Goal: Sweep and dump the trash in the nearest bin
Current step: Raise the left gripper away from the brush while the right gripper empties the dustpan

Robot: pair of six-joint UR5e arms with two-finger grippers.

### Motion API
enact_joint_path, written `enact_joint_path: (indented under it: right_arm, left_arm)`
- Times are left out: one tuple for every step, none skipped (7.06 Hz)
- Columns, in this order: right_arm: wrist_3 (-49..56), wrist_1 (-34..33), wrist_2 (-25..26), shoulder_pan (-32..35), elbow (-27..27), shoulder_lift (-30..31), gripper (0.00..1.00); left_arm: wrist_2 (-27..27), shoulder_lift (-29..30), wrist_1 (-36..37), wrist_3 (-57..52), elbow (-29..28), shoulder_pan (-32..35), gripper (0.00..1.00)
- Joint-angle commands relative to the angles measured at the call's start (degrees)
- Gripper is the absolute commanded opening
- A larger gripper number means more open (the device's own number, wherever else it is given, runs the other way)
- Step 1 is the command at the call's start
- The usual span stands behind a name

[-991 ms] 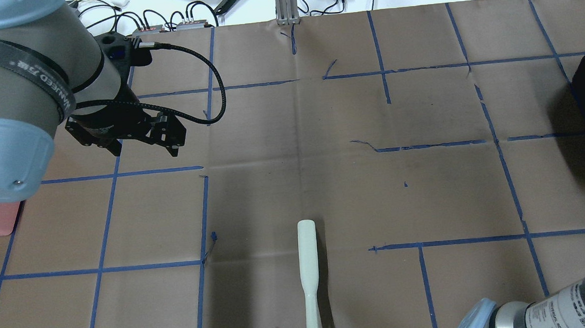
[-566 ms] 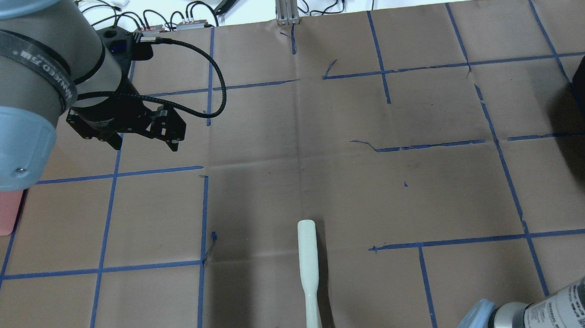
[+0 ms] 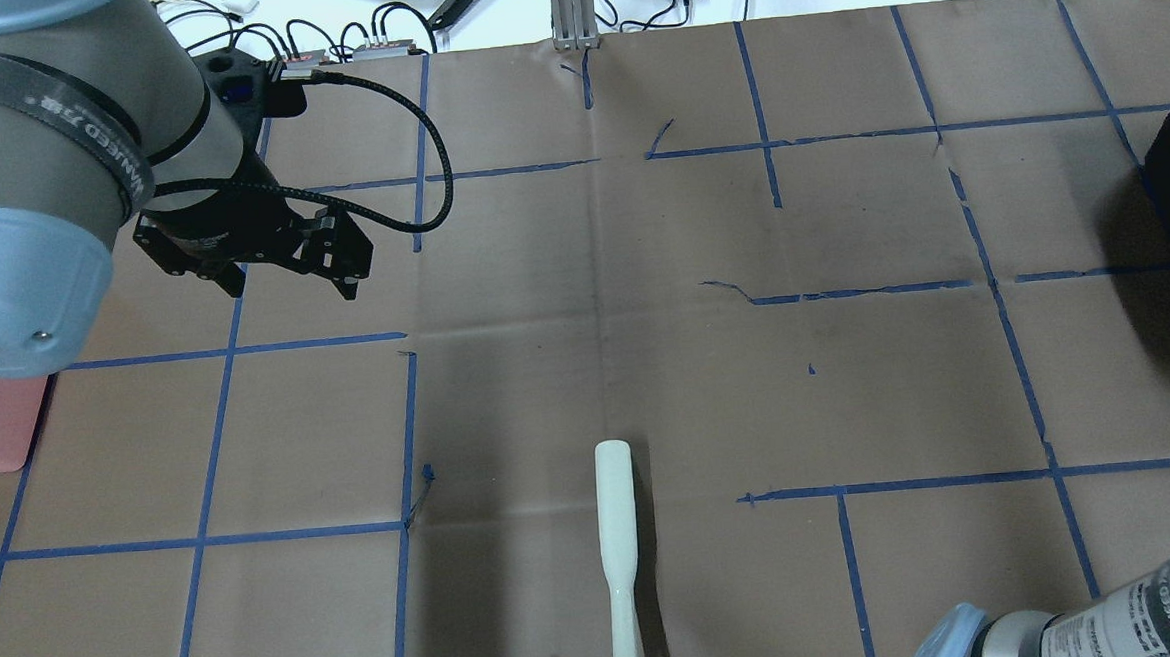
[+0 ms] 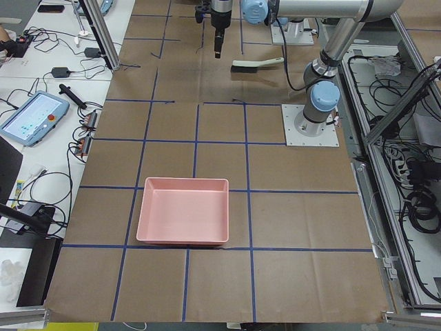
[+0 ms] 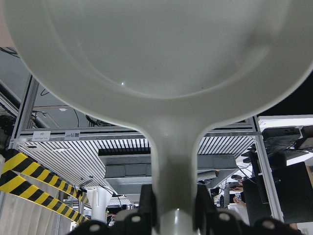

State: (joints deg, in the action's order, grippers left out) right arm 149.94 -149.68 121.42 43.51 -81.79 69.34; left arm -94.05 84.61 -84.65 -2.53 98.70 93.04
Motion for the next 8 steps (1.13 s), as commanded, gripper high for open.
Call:
enact_joint_path:
  right_arm:
    - [-0.79,-0.17,0.49,1.57,-4.76,5.17,0.06]
    - [-2.79,-0.17,0.05,2.62,-6.79,6.94,0.06]
    - [-4.90,-0.17,0.04,4.29,-7.94,8.52,0.06]
    - [-7.36,-0.09,0.04,6.74,-8.82,9.49,0.06]
    - [-10.52,0.00,0.13,9.46,-9.53,9.94,0.06]
    - [-14.64,0.26,0.13,11.92,-9.71,10.20,0.06]
    - [-19.03,0.53,0.22,14.12,-9.80,10.29,0.05]
    - [-24.64,0.62,0.31,16.93,-10.41,10.29,0.05]
  left_arm:
    - [0.00,0.12,0.01,0.24,0.09,0.39,0.99]
    - [0.09,0.20,0.01,0.76,0.09,0.57,0.99]
    - [0.09,-0.32,0.01,0.77,0.00,0.65,0.99]
    - [0.09,-0.41,0.01,0.86,0.00,0.66,0.99]
    - [0.01,-0.50,0.01,0.77,0.00,0.66,0.99]
    - [0.00,-0.06,0.01,0.77,0.09,0.66,0.99]
    - [0.09,-0.15,0.01,0.77,0.00,0.66,0.99]
    - [0.09,-0.06,0.01,0.77,0.00,0.66,0.99]
